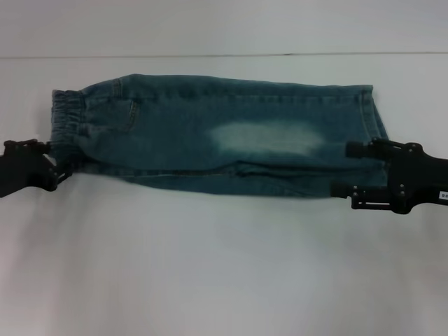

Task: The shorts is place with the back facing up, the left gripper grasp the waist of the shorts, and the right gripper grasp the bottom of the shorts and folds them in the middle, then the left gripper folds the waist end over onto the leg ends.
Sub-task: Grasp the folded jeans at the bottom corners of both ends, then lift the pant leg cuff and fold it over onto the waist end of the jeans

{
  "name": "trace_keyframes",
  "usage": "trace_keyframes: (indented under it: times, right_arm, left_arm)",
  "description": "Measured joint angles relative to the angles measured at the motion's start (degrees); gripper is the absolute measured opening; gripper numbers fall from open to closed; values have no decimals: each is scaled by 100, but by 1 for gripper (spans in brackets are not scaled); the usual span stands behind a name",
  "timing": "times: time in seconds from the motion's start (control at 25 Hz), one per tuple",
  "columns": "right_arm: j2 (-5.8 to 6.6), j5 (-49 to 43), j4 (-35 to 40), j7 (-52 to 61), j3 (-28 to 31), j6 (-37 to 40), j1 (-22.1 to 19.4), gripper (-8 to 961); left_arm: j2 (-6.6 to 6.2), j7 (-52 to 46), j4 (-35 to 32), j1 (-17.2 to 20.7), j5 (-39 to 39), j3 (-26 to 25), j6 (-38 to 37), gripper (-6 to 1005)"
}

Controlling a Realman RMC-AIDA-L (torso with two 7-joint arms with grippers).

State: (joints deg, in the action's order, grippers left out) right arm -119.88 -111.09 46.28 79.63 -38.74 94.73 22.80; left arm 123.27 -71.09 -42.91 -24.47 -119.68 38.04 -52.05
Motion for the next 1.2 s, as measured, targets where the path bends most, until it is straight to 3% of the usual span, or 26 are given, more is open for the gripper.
trace_keyframes:
  times: [0.32,0.52,0.88,1.16,1.2]
  right_arm:
    - [-2,29,-7,0,20,-2,-53,881]
    - [-6,136,-208,-69,139,-237,-59,869]
    - [3,682,-1081,-573,177,-1534,186,848]
    - [-18,1516,-2315,-2066,132,-2379,589,832]
    - [-18,1645,-2488,-2266,129,-2461,668,792]
  left_arm:
    - [55,-44,-193,46,-35,34,-334,313]
    - [51,-272,-377,54,-51,43,-524,209]
    - [40,-1462,-1685,34,-505,357,-1342,159]
    - [31,-2471,-2459,-252,-618,403,-2113,140]
    - [33,-2665,-2594,-308,-673,427,-2206,139]
